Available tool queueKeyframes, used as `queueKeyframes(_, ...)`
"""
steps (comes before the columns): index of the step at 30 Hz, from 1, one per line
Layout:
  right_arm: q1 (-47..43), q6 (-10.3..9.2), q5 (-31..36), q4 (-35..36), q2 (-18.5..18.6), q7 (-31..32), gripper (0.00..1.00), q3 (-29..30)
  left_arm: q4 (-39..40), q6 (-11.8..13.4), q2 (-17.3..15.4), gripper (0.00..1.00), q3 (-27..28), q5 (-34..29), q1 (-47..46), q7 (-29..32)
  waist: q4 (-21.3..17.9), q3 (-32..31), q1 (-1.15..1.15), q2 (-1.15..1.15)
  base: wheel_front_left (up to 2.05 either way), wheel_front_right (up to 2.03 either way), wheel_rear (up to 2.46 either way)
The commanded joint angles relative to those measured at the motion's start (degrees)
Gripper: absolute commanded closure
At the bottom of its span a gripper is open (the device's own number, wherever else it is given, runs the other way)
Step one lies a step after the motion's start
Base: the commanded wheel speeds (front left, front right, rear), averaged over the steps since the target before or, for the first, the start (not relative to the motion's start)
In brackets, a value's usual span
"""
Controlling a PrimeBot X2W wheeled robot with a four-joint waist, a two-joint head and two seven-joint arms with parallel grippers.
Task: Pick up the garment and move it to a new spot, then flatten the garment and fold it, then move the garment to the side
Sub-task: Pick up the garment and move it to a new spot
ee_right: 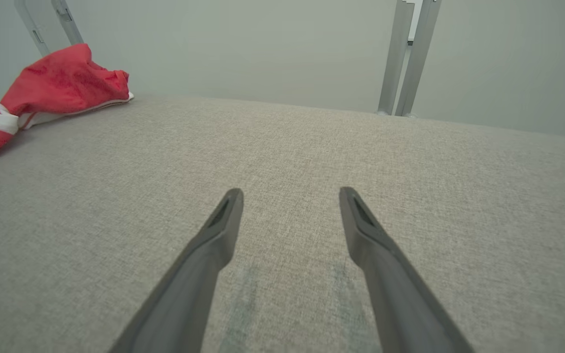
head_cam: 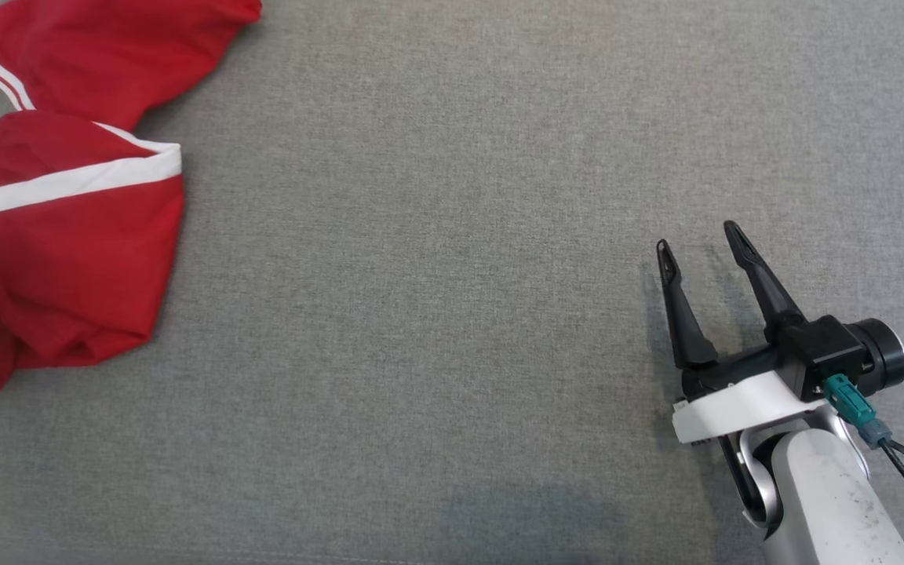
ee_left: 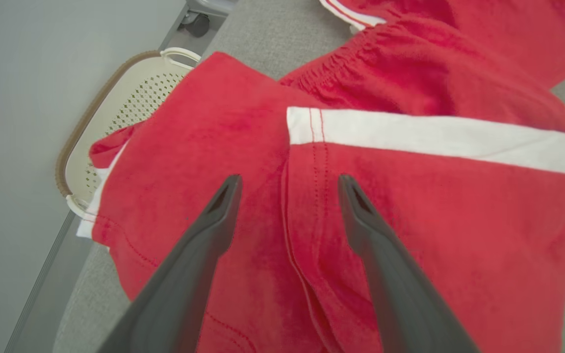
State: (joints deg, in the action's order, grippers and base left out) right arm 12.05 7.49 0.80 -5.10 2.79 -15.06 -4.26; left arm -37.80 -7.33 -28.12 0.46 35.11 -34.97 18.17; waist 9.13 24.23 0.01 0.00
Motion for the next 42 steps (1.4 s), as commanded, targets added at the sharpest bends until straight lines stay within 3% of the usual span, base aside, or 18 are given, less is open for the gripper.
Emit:
queueKeyframes(1,0.58,0.0,0.56,0.45,0.18,-0.2,0.0,0.29,-1.27,-0.17,-0.22,0.0,0.27,0.35,-1.32,-0.67,-2.01,3.2,-0.01,0.0,0.0,0.0,0.0)
queueKeyframes(8,0.48,0.0,1.27,1.01,0.18,-0.2,0.0,0.65,-7.98,-0.14,0.66,0.0,-0.88,2.29,-2.58,-2.11,-2.19,4.19,-0.01,0.0,0.0,0.0,0.0)
queueKeyframes(9,0.48,0.0,1.27,0.99,0.18,-0.2,0.0,0.66,-8.59,-0.14,0.76,0.05,-1.3,2.46,-2.54,-2.33,-2.18,4.14,-0.01,0.0,0.0,0.0,0.0)
queueKeyframes(10,0.47,0.0,1.34,0.96,0.18,-0.2,0.0,0.64,-9.19,-0.14,0.86,0.18,-1.66,2.83,-2.56,-2.42,-2.18,4.06,-0.01,0.0,0.0,0.0,0.0)
queueKeyframes(12,0.42,0.0,1.46,0.78,0.18,-0.2,0.0,0.57,-10.09,-0.14,0.96,0.57,-2.52,3.28,-2.81,-2.53,-2.12,3.83,-0.01,0.0,0.0,0.0,0.0)
queueKeyframes(14,0.39,0.0,1.5,0.58,0.19,-0.2,0.0,0.49,-10.31,-0.14,0.67,0.86,-3.59,3.82,-2.92,-2.95,-2.01,3.48,-0.01,0.0,0.0,0.0,0.0)
queueKeyframes(15,0.39,0.0,1.5,0.58,0.19,-0.2,0.0,0.49,-10.31,-0.14,0.67,0.86,-3.59,3.82,-2.92,-2.95,-2.01,3.48,-0.01,0.0,0.0,0.0,0.0)
queueKeyframes(16,0.42,0.0,1.48,0.48,0.19,-0.2,0.0,0.41,-10.32,-0.14,0.39,1.0,-4.1,4.27,-2.95,-3.07,-1.95,3.26,-0.01,0.0,0.0,0.0,0.0)
queueKeyframes(27,0.19,0.0,-1.68,-1.41,0.19,-0.2,0.0,-1.3,-6.27,-0.14,-5.08,1.0,-8.61,8.03,-3.21,-7.31,-1.94,-2.96,-0.01,0.0,0.0,0.0,0.0)
queueKeyframes(38,-2.48,0.0,-7.17,-4.16,0.19,-0.2,0.0,-2.25,10.67,-0.14,-12.3,1.0,-15.48,10.23,-2.97,-7.92,-3.94,-15.11,-0.01,0.0,0.0,0.0,0.0)
queueKeyframes(42,-3.16,0.0,-8.53,-4.56,0.19,-0.2,0.0,-2.39,15.9,-0.14,-12.95,1.0,-17.13,10.15,-2.54,-7.16,-5.59,-17.87,-0.01,0.0,0.0,0.0,0.0)
